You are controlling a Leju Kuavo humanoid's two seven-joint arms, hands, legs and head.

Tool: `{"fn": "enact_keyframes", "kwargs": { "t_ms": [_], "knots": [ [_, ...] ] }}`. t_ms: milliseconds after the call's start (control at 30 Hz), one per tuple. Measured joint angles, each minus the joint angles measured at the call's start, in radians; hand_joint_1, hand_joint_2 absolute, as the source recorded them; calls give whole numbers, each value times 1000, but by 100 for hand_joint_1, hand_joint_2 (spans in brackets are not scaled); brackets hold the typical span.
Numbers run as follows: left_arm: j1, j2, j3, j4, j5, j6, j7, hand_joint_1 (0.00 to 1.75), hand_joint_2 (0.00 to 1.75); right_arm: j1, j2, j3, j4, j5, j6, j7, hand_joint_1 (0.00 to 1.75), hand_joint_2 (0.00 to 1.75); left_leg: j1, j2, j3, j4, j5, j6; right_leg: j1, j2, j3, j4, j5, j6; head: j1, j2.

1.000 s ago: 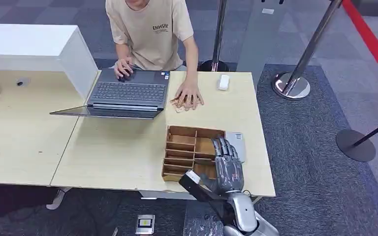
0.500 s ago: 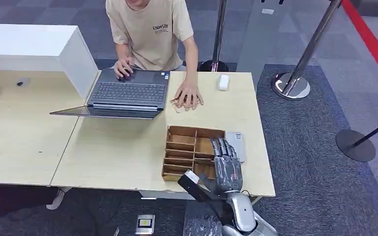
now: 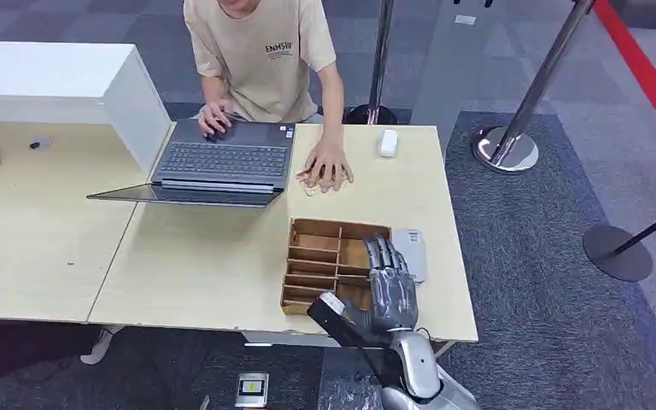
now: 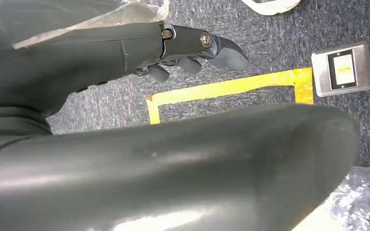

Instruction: Pass the card to the sensor for recognition and then transmit it.

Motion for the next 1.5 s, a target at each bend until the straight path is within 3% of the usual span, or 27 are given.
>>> {"fn": "enact_keyframes", "kwargs": {
  "t_ms": [67, 100, 133, 167, 1333, 1367, 1400, 1433, 1500],
  "knots": [
    [0, 0, -1, 0, -3, 0, 4, 0, 0, -5, 1, -3, 7, -7, 0, 0, 0, 175, 0, 0, 0, 0, 0, 0, 0, 0, 0, 0, 0, 0, 0, 0],
    [-1, 0, -1, 0, -3, 1, 4, 0, 0, -7, 1, -4, 11, -9, 0, -1, 143, 175, 0, 0, 0, 0, 0, 0, 0, 0, 0, 0, 0, 0, 0, 0],
    [-1, 0, -1, 0, -3, 2, 4, 0, 0, -9, 2, -4, 14, -9, 0, -2, 171, 175, 0, 0, 0, 0, 0, 0, 0, 0, 0, 0, 0, 0, 0, 0],
    [-1, 0, -2, 0, -3, 2, 4, 0, 0, -9, 2, -4, 19, -9, 0, -2, 175, 175, 0, 0, 0, 0, 0, 0, 0, 0, 0, 0, 0, 0, 0, 0],
    [-11, -3, -2, 0, 1, 8, 5, 0, 0, -46, 18, -12, 119, -48, -26, -55, 175, 175, 0, 1, 1, 0, 0, 0, 0, 0, 1, 0, 0, 0, 0, 0],
    [-11, -3, -2, 0, 1, 8, 5, 0, 0, -47, 19, -12, 121, -48, -28, -56, 154, 175, 0, 1, 1, 0, 0, 0, 0, 0, 1, 0, 0, 0, 0, 0],
    [-11, -3, -2, 0, 1, 8, 5, 0, 0, -47, 20, -12, 123, -49, -30, -57, 12, 175, 0, 1, 1, 0, 0, 0, 0, 0, 1, 0, 0, 0, 0, 0],
    [-11, -3, -2, 0, 1, 8, 5, 0, 0, -47, 21, -12, 125, -50, -32, -57, 0, 175, 0, 1, 1, 0, 0, 0, 0, 0, 1, 0, 0, 0, 0, 0],
    [-11, -3, -2, 0, 1, 8, 5, 0, 0, -48, 23, -13, 128, -52, -40, -56, 0, 175, 0, 1, 1, 0, 0, 0, 0, 0, 1, 0, 0, 0, 0, 0]
  ]
}}
